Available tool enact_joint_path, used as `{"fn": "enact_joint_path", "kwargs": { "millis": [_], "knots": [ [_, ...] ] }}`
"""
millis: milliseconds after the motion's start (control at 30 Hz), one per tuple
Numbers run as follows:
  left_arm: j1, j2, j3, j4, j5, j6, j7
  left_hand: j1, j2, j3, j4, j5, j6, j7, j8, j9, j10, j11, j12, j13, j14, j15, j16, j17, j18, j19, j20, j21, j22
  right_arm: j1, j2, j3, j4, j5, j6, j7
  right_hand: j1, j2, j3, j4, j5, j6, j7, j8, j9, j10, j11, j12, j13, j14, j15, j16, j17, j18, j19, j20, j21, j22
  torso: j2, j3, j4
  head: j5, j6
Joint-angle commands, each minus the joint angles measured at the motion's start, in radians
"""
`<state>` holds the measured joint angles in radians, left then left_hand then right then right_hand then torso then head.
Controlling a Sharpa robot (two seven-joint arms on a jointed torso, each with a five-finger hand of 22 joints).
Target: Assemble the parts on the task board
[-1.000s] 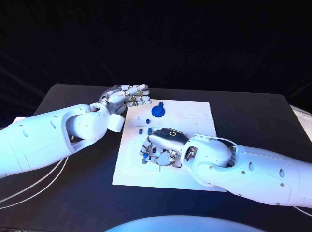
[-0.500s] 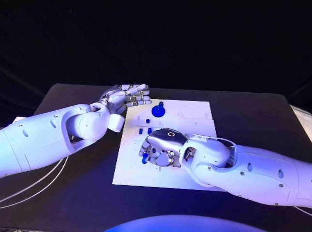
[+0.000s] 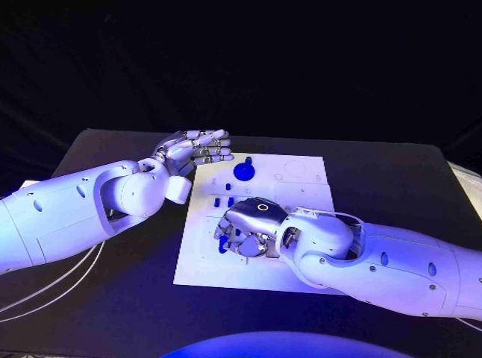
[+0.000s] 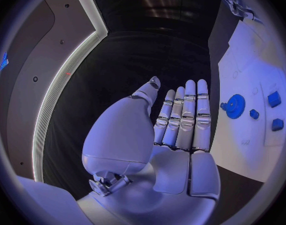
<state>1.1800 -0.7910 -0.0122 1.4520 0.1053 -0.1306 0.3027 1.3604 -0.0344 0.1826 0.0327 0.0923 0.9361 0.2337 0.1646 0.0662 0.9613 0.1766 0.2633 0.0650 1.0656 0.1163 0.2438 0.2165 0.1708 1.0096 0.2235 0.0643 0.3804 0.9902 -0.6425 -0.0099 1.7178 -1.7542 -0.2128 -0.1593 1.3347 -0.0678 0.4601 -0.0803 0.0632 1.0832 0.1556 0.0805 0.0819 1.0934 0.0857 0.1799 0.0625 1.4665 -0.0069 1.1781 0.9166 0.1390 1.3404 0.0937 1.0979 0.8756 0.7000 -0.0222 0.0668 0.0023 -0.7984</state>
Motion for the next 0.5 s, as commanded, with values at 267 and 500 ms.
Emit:
{"fn": "enact_joint_path", "kwargs": {
  "millis": [267, 500],
  "knots": [
    [0.0, 0.002, 0.001, 0.003, -0.003, 0.02, 0.003, 0.004, 0.005, -0.005, -0.002, 0.006, -0.006, -0.001, 0.003, 0.0, -0.005, -0.003, 0.0, 0.0, 0.002, 0.004, -0.005, -0.001, 0.012, 0.0, 0.003, 0.002, -0.001, -0.008, 0.005, -0.011, -0.005, -0.056, 0.082, -0.044, 0.014, 0.006, 0.006, -0.004, 0.0, 0.04, -0.015, 0.019, 0.009, 0.044, -0.011, 0.027, 0.009, 0.011, -0.004, 0.004, 0.004, -0.006, 0.006, 0.002, 0.018, 0.024, 0.0, 0.0004, 0.0006, -0.003, 0.001],
    [0.0, 0.003, 0.001, 0.001, -0.003, 0.021, 0.002, 0.005, 0.005, -0.006, -0.003, 0.006, -0.007, -0.001, 0.004, 0.0, -0.006, -0.003, 0.0, 0.0, 0.002, 0.004, -0.005, -0.001, 0.012, 0.0, 0.003, 0.002, -0.003, -0.008, 0.005, -0.012, -0.002, -0.064, 0.027, -0.055, 0.016, 0.015, -0.004, -0.009, 0.019, 0.083, -0.034, 0.044, 0.023, 0.096, -0.033, 0.057, 0.02, 0.02, -0.022, 0.034, 0.043, -0.015, 0.028, -0.014, 0.058, 0.074, 0.0, 0.0003, -0.0015, -0.003, 0.001]
  ]
}}
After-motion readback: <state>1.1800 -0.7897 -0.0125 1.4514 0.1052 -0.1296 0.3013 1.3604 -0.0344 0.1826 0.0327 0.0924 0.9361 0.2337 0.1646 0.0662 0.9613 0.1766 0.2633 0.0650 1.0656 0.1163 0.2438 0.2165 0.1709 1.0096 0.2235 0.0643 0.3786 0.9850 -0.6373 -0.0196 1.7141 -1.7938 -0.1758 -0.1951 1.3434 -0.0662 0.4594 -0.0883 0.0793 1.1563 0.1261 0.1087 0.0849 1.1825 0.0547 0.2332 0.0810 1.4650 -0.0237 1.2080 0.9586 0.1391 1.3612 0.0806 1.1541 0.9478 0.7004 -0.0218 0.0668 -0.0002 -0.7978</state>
